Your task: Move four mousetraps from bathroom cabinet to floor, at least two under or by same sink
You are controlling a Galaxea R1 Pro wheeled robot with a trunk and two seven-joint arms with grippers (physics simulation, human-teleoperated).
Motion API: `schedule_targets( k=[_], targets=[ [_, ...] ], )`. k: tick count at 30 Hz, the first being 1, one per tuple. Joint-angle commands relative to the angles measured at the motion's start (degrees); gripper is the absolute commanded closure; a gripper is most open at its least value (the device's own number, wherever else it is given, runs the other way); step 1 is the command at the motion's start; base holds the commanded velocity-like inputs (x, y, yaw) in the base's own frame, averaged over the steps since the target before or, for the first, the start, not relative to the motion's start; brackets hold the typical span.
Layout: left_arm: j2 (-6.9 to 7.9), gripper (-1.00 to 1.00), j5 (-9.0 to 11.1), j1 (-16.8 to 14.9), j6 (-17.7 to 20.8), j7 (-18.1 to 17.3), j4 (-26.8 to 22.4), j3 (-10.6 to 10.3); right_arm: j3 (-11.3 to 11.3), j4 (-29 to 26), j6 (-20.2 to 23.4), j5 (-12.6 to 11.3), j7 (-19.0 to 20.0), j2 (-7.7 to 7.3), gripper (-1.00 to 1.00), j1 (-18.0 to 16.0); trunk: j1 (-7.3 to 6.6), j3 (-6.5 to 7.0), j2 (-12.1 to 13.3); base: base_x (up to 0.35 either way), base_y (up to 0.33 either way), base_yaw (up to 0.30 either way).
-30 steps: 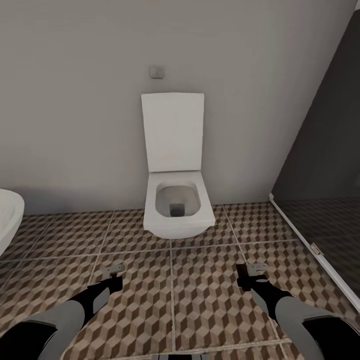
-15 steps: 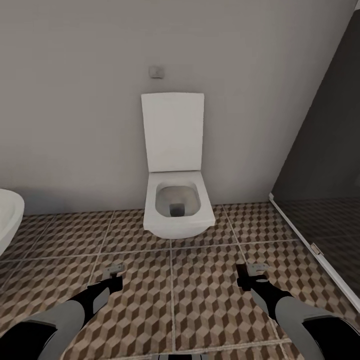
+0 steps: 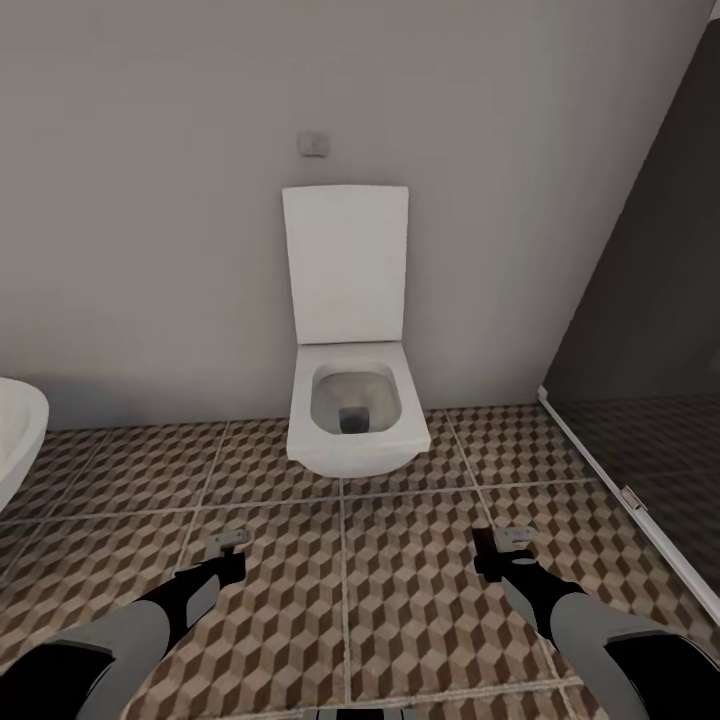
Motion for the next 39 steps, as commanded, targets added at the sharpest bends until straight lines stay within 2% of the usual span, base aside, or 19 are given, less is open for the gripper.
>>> schedule_targets(
  k=[1,20,39],
  targets=[
    [0.01,1.0,0.35,0.01,0.27,0.22,-0.13,-0.49,0.48,-0.1,0.27,-0.4,-0.28,0.0,1.0,0.0,-0.01,-0.04,-0.02,0.0,0.0,0.0],
    [-0.18,1.0,0.18,-0.01,0.59,0.13,-0.19,-0.52,0.48,-0.11,0.27,-0.4,-0.28,-0.08,1.0,0.0,-0.01,-0.04,-0.02,0.0,0.0,0.0],
    [-0.18,1.0,0.07,0.01,0.79,0.11,-0.22,-0.5,0.48,-0.11,0.27,-0.4,-0.28,-0.01,1.0,0.0,0.48,-4.25,-0.27,0.0,0.0,0.0]
  ],
)
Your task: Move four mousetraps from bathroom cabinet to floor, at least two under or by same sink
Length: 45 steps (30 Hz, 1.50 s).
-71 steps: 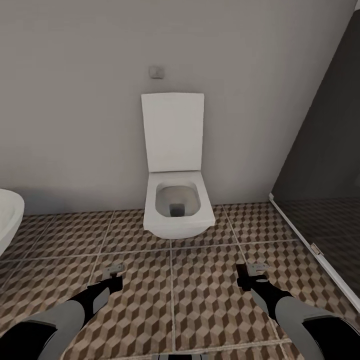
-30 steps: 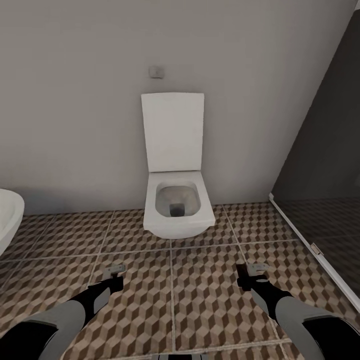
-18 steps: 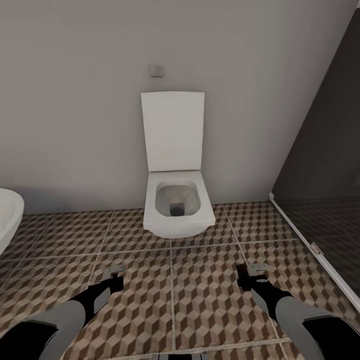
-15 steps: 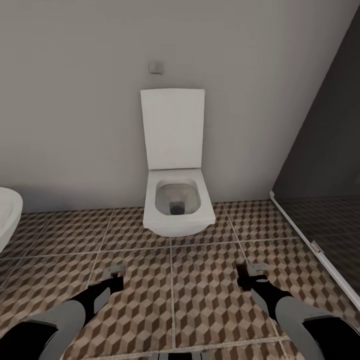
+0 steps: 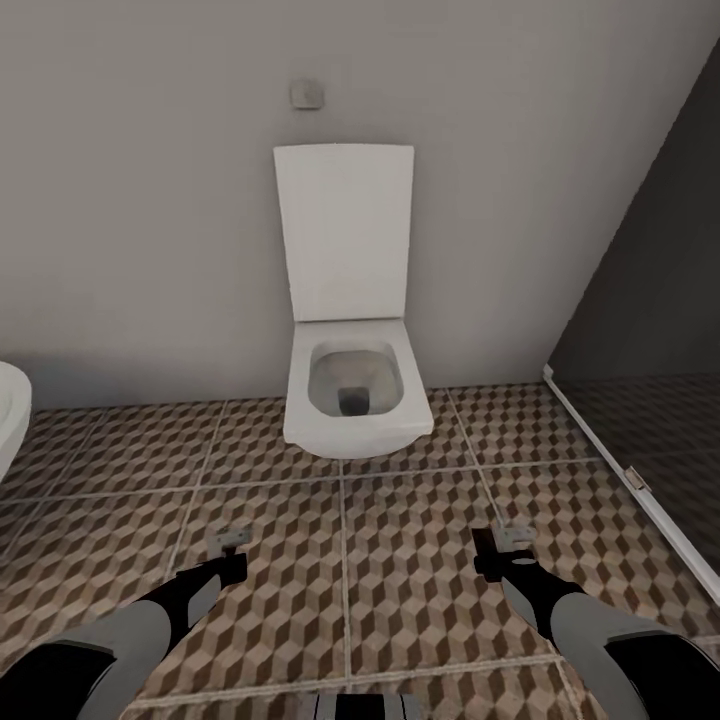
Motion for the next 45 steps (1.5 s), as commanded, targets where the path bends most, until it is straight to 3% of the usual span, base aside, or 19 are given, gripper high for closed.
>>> schedule_targets(
  k=[1,38,42,45],
  targets=[
    [0.02,1.0,0.35,0.01,0.32,0.25,-0.15,-0.5,0.48,-0.1,0.27,-0.39,-0.28,0.0,1.0,0.0,0.01,-0.27,-0.03,0.0,0.0,0.0],
    [0.0,1.0,0.43,0.0,0.1,0.34,-0.11,-0.51,0.57,0.01,-0.76,0.1,-0.28,0.15,1.0,0.0,0.04,-0.49,-0.04,0.0,0.0,0.0],
    [-0.01,1.0,0.44,0.0,0.13,0.34,-0.07,-0.51,0.57,0.93,-3.15,1.38,-0.28,0.22,1.0,0.0,0.04,-0.49,-0.04,0.0,0.0,0.0],
    [-0.04,1.0,0.4,-0.05,0.14,0.28,-0.05,-0.51,0.57,2.47,-5.71,3.72,-0.32,0.23,1.0,0.0,0.04,-0.49,-0.04,0.0,0.0,0.0]
  ],
)
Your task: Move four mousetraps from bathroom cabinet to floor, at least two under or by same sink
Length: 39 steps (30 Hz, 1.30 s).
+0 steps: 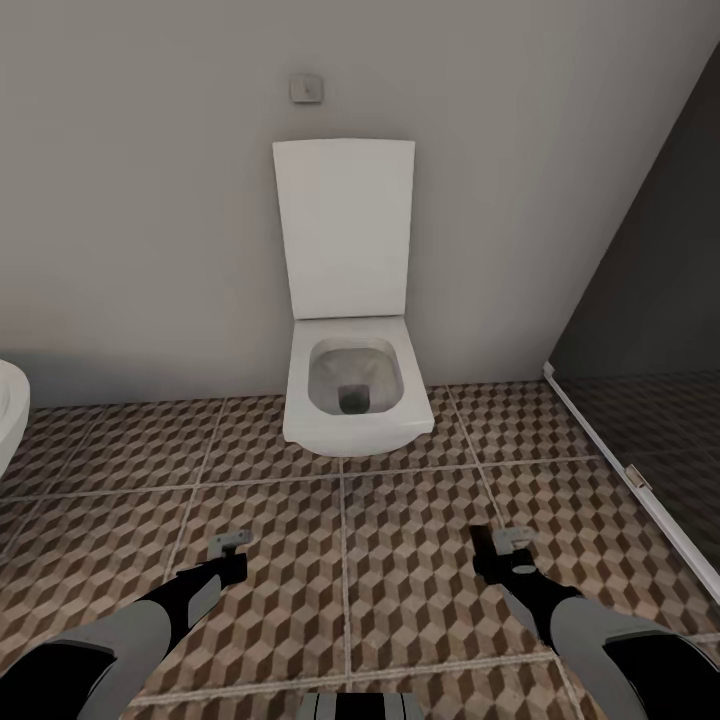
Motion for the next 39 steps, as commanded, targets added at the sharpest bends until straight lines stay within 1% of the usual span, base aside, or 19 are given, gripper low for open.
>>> schedule_targets(
  k=[1,4,10,24,35,39],
  targets=[
    [0.01,1.0,0.32,0.0,0.31,0.21,-0.11,-0.49,0.33,0.6,-1.39,1.2,-0.28,0.0,1.0,-0.03,-0.01,-0.04,-0.01,0.0,0.0,0.0],
    [-0.01,1.0,0.2,0.03,0.21,0.15,0.21,-0.49,0.33,1.16,-2.94,2.74,-0.26,-0.03,1.0,-0.03,-0.01,-0.04,-0.01,0.0,0.0,0.0],
    [-0.01,1.0,0.05,0.06,0.02,-0.18,0.81,-0.49,0.33,1.52,-3.88,3.67,-0.24,-0.12,1.0,-0.03,-0.01,-0.04,-0.01,0.0,0.0,0.0],
    [0.22,1.0,-0.2,0.06,-0.22,-0.4,1.8,-0.51,0.19,1.54,-4.03,3.16,-0.24,0.06,1.0,-0.03,-0.01,-0.04,-0.01,0.0,0.0,0.0],
    [-0.05,1.0,-1.42,0.14,-0.97,-0.41,1.79,-0.57,0.07,1.54,-4.03,3.12,-0.33,0.37,1.0,-0.03,-0.01,-0.04,-0.01,0.0,0.0,0.0],
    [-0.08,1.0,-1.58,0.15,-0.99,-0.32,1.79,-0.58,0.07,1.54,-4.03,3.12,-0.33,0.38,1.0,-0.03,-0.01,-0.04,-0.01,0.002,0.0,0.0]
  ],
)
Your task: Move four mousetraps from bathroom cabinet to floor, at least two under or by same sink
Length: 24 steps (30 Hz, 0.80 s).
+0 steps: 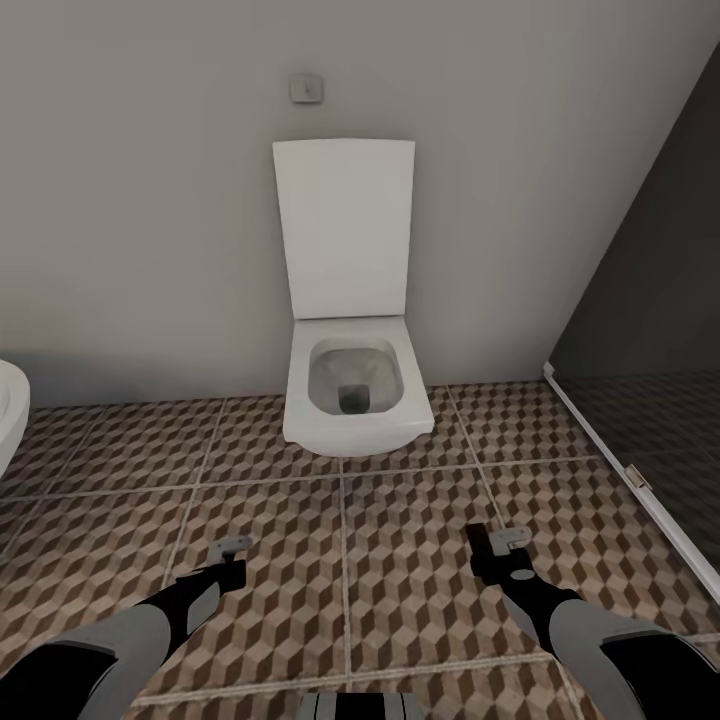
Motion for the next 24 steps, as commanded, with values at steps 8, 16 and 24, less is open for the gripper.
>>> schedule_targets(
  k=[8,16,24],
  targets=[
    [-0.01,1.0,0.22,0.0,0.02,0.32,-0.09,-0.49,0.13,0.15,-0.22,0.3,-0.35,-0.06,1.0,-0.06,-0.01,-0.04,-0.02,0.197,0.0,0.0],
    [-0.01,1.0,0.21,0.0,-0.09,0.33,-0.09,-0.49,0.11,0.15,-0.22,0.31,-0.35,-0.34,1.0,-0.06,-0.01,-0.04,-0.02,0.172,0.0,0.0],
    [0.05,1.0,0.21,0.0,-0.09,0.39,-0.09,-0.49,0.12,0.15,-0.19,0.34,-0.28,-0.41,1.0,-0.06,-0.01,-0.04,-0.02,0.019,0.0,0.0]
  ],
)
